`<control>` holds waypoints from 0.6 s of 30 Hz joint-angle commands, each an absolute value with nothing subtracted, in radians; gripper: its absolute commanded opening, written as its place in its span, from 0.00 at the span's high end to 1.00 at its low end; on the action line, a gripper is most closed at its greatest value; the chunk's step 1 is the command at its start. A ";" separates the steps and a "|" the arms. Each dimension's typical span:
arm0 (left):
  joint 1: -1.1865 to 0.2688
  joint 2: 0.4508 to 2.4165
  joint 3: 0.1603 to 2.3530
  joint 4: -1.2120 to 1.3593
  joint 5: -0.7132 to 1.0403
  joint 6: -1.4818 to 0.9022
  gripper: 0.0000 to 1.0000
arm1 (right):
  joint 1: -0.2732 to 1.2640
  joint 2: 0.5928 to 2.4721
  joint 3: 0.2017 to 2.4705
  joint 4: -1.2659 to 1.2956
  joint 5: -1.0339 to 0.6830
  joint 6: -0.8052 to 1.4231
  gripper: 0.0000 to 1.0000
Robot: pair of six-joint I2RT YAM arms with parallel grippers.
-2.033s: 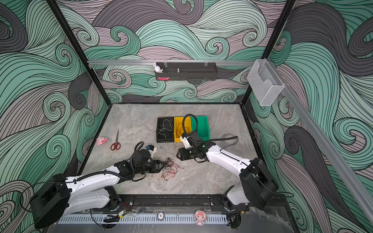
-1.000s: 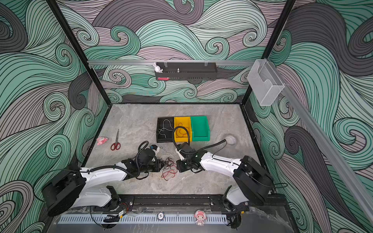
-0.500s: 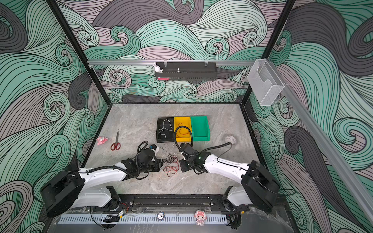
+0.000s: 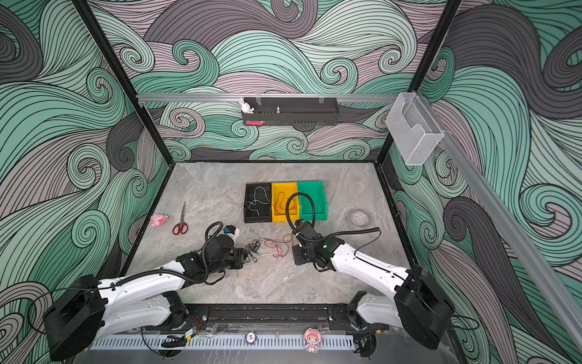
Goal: Untangle the cables
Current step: 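Grasp a second red wire with the right gripper and pull it from the tangle, then carry the red wire over the yellow bin with the right gripper and release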
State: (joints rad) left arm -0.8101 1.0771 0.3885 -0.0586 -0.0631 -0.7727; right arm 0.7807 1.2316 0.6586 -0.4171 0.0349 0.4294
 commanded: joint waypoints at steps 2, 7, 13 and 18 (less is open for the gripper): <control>-0.806 1.012 0.370 -0.161 -0.138 -0.806 1.00 | 0.757 1.220 0.642 -0.446 0.061 0.414 0.99; -0.802 0.952 0.358 -0.231 -0.175 -0.843 1.00 | 0.712 1.200 0.636 -0.462 0.067 0.405 0.99; -0.798 0.833 0.297 -0.243 -0.246 -0.887 1.00 | 0.604 1.144 0.613 -0.483 0.036 0.383 0.99; -0.794 0.769 0.281 -0.249 -0.243 -0.882 1.00 | 0.588 1.124 0.615 -0.481 -0.006 0.392 0.99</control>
